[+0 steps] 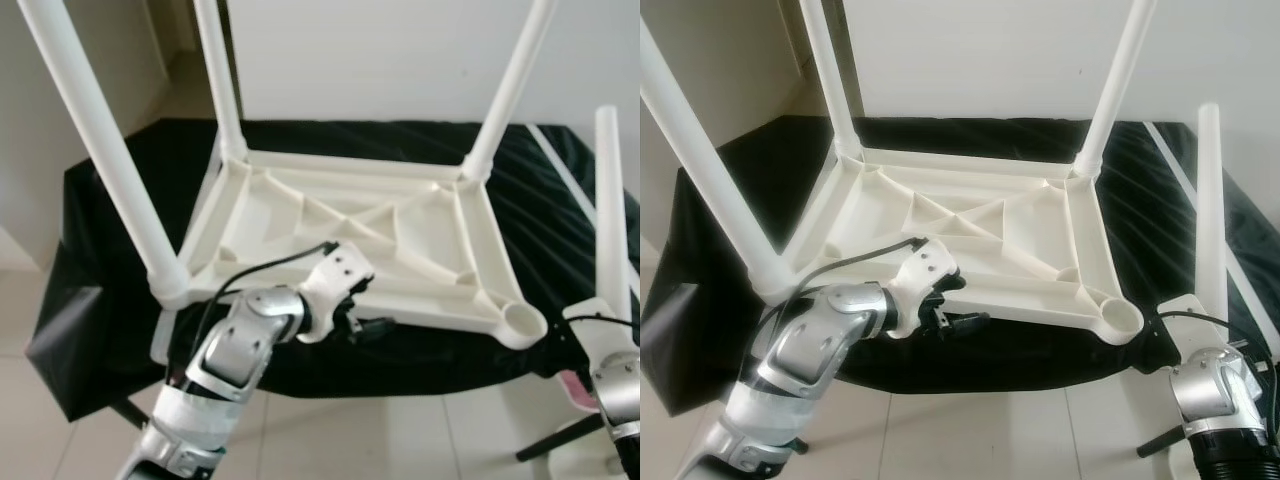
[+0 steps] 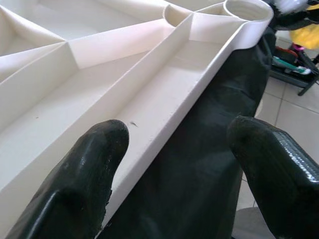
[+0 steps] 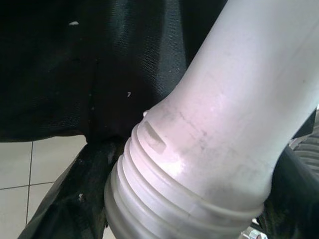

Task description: Building children table

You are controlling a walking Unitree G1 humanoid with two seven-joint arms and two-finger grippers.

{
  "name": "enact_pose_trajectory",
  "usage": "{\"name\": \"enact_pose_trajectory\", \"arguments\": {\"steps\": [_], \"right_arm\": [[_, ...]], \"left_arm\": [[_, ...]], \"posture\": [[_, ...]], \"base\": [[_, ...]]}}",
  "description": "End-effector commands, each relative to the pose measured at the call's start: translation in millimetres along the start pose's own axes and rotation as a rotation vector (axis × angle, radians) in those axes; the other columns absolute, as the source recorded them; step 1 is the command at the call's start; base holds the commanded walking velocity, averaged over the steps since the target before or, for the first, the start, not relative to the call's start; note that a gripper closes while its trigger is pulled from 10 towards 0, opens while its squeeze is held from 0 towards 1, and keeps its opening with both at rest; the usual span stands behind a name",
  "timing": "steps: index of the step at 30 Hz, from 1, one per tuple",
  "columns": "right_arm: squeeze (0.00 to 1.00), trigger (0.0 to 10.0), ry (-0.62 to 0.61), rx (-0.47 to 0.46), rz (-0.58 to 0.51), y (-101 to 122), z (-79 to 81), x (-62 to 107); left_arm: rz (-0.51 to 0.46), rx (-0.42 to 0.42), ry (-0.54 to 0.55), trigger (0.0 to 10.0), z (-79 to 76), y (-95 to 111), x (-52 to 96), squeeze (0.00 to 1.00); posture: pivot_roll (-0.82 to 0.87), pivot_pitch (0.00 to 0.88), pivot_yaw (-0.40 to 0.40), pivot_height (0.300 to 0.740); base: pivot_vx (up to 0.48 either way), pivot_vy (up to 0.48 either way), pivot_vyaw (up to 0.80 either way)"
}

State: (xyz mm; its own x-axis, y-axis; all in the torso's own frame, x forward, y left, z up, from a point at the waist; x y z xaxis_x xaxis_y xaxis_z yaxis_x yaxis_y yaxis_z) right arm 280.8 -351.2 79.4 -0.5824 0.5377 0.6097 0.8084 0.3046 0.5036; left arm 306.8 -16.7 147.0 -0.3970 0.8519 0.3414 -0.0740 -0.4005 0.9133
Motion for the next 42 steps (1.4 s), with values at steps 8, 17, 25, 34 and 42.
{"name": "enact_pose_trajectory", "arguments": {"steps": [8, 17, 25, 34, 42], "right_arm": [[0.62, 10.0, 0.064, 0.106, -0.078, 17, -1.7, 4.7], [1.00, 10.0, 0.064, 0.089, -0.174, 39, -11.9, 12.9], [0.00, 10.0, 0.093, 0.002, -0.275, 63, -17.8, 24.7], [0.00, 10.0, 0.118, -0.112, -0.415, 92, -22.7, 40.9], [0.00, 10.0, 0.129, -0.208, -0.530, 115, -28.5, 53.7]], "left_arm": [[-0.007, 0.023, 0.092, 10.0, 12.7, 4, 1.2, 0.00], [-0.017, 0.038, 0.093, 10.0, 12.1, 6, 0.6, 0.00], [-0.028, 0.049, 0.094, 10.0, 11.9, 10, -0.4, 0.00], [-0.028, 0.058, 0.101, 10.0, 13.3, 10, 0.8, 0.00], [-0.029, 0.063, 0.103, 10.0, 13.3, 11, 1.1, 0.00]], "posture": [[-0.09, 0.050, -0.037, 0.740], [-0.09, 0.049, -0.036, 0.740], [-0.09, 0.055, -0.033, 0.740], [-0.09, 0.073, -0.031, 0.740], [-0.08, 0.077, -0.030, 0.740]], "base": [[0.000, 0.000, 0.00], [0.000, 0.000, 0.00], [0.000, 0.000, 0.00], [0.000, 0.000, 0.00], [0.000, 0.000, 0.00]]}}
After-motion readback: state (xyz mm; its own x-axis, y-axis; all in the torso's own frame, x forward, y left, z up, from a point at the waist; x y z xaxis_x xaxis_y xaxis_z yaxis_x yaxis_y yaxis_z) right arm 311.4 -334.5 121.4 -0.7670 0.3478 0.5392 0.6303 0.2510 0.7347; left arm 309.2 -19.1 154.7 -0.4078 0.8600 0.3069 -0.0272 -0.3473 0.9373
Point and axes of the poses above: a point about 5 cm out from each wrist's last joint towards the gripper, its own x axis pointing back from the gripper into the wrist, its own y axis along the axis of the wrist's last joint, z = x × y, the point moved 6 cm from there along -x, pointing out of the wrist towards the gripper, and after that the axes turned 8 degrees about -x, right-handed, at the moved point
